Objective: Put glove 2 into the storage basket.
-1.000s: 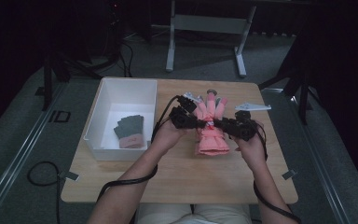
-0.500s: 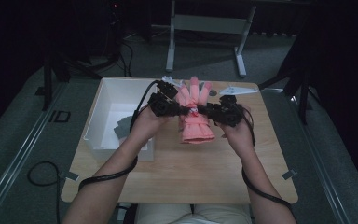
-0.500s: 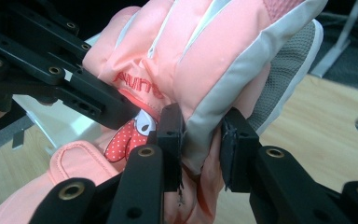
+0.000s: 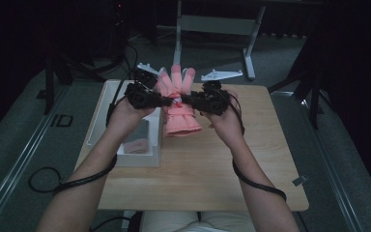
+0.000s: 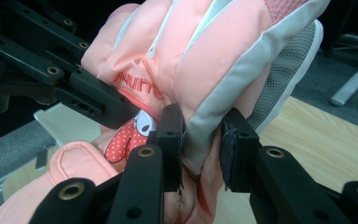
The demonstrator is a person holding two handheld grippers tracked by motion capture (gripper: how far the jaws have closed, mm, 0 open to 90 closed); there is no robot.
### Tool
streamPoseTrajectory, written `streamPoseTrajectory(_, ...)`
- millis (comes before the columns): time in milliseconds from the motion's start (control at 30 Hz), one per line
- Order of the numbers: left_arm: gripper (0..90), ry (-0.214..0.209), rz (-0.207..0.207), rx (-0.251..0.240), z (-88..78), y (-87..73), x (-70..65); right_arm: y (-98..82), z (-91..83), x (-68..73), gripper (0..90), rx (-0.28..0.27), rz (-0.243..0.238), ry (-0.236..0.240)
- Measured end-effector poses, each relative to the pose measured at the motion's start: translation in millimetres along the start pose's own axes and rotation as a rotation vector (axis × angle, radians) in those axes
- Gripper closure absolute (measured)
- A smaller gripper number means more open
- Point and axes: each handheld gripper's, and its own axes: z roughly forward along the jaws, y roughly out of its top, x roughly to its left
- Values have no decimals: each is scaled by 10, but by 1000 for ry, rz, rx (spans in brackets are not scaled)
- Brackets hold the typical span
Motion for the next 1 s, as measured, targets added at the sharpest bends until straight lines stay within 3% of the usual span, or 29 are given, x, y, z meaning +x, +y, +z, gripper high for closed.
streamPoseTrajectory(233, 774, 48, -13, 13, -300, -99, 206, 191, 259, 209, 721, 0, -21, 43)
streamPoseTrajectory(600, 774, 123, -72, 36, -705, -414, 589, 396, 807, 618, 720, 23, -40, 111)
streamPoseTrajectory(767, 774, 133, -105, 48, -702, -568, 763, 397, 1054, 708, 721, 49, -45, 122)
streamPoseTrajectory(1000, 774, 125, -149, 84, -519, -751, 973, 281, 1370, 703, 721, 110, -30, 119)
